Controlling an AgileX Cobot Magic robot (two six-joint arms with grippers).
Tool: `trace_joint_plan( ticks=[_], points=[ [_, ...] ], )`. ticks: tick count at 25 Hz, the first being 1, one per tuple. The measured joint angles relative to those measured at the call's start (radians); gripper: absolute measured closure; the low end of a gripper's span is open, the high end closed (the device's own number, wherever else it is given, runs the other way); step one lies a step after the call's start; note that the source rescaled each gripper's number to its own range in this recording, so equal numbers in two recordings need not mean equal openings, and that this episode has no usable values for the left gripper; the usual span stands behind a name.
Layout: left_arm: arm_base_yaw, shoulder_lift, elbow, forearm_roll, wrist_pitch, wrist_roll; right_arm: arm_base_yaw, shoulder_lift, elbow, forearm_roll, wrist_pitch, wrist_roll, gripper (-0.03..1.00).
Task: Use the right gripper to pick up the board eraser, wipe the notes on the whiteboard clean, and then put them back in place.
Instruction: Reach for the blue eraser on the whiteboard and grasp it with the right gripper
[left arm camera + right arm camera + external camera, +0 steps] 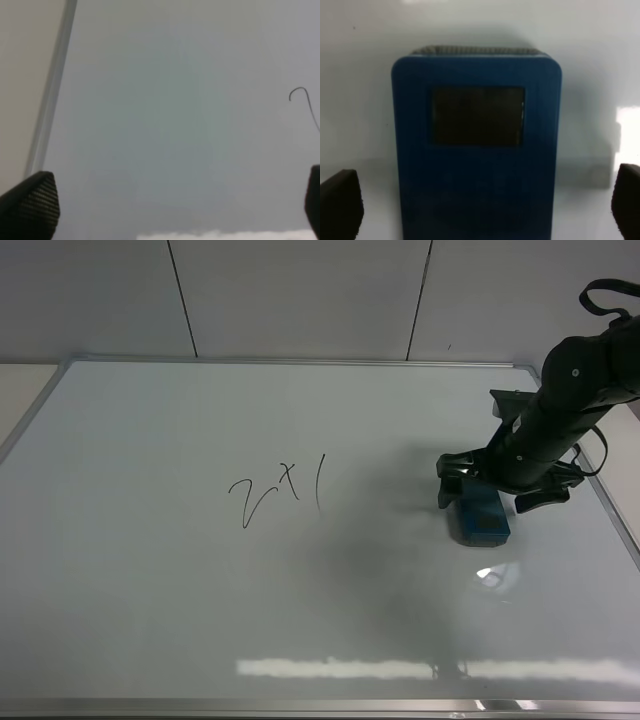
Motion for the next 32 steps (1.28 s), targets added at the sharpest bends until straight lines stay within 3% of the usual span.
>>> trace_joint_plan(
  ticks=[1,3,4,24,32],
  points=[
    [0.0,0.0,0.0,0.0,0.0,0.0,0.0,0.0,0.0,0.0,0.007,0.0,0.25],
    [0.0,0.0,0.0,0.0,0.0,0.0,0.0,0.0,0.0,0.0,0.025,0.006,0.8],
    [0.0,0.0,0.0,0.0,0.0,0.0,0.0,0.0,0.0,0.0,0.029,0.015,0.95],
    [0.0,0.0,0.0,0.0,0.0,0.0,0.001,0.0,0.0,0.0,0.06,0.014,0.95],
    [0.0,0.0,0.0,0.0,0.0,0.0,0.076,0.0,-0.112,-0.014,0.249,-0.003,0.95]
  ],
)
